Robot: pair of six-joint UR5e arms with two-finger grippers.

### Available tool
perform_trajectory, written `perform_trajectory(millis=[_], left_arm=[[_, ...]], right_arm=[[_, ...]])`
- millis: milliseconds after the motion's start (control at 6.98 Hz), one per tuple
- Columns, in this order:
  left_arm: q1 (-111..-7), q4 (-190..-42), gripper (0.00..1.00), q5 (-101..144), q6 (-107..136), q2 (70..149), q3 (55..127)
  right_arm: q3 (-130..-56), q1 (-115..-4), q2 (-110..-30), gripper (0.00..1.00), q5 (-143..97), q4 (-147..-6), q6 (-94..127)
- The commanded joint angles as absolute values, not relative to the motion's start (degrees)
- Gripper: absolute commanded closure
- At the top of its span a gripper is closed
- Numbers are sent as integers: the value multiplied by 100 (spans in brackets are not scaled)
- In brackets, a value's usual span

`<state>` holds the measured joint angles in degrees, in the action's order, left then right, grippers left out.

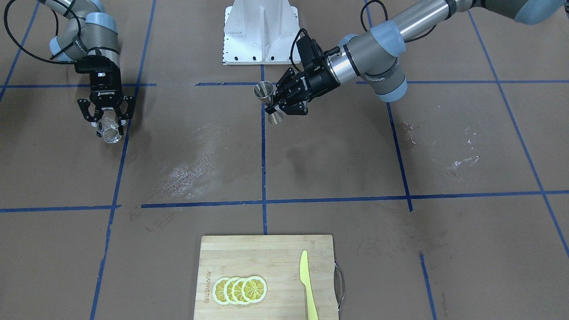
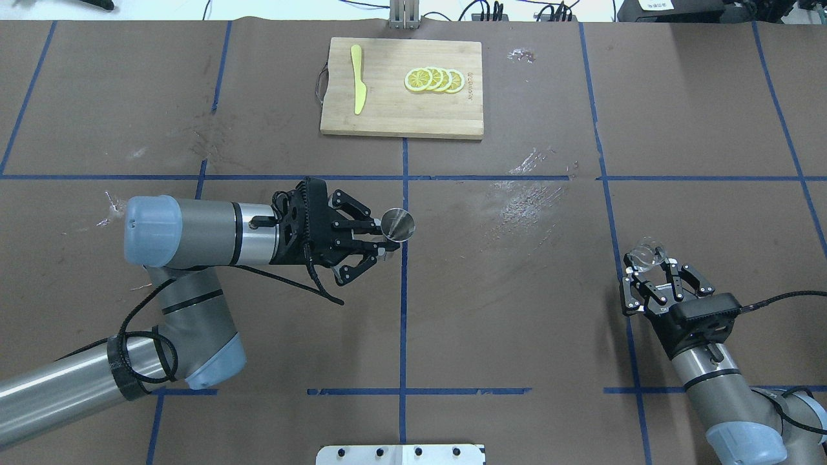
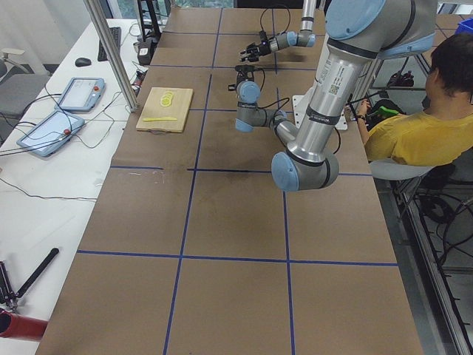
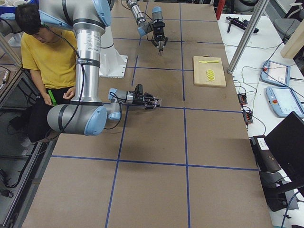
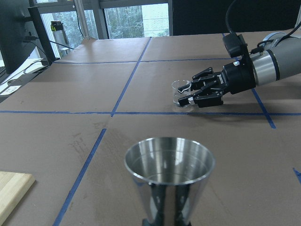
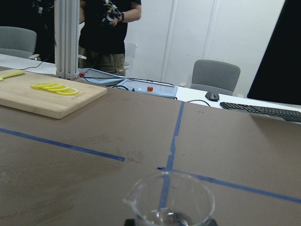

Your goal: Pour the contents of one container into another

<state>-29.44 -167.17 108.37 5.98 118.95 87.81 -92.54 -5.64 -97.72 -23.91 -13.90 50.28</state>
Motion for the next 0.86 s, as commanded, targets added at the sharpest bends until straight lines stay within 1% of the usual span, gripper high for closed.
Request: perform_trajectory(millis=[0, 287, 430, 573, 716], left_arm=[[-2936, -16717, 100, 10837, 598, 11892, 8780], [-2927, -16717, 100, 10828, 598, 11892, 8780], [-2918, -16708, 100, 10819, 598, 11892, 8780], [-2918, -16708, 100, 10785, 598, 11892, 8772], [-2918, -16699, 100, 10775, 598, 11892, 8754]], right_arm=[[-9325, -930, -9721, 100, -2661, -563, 3657], [-9683, -1300, -9319, 100, -3346, -589, 3464], [-9938, -1457, -9256, 100, -3618, -745, 2871], [-10297, -1589, -9194, 100, -3725, -1078, 2413], [-10901, -1591, -9011, 100, -3744, -1838, 2382]])
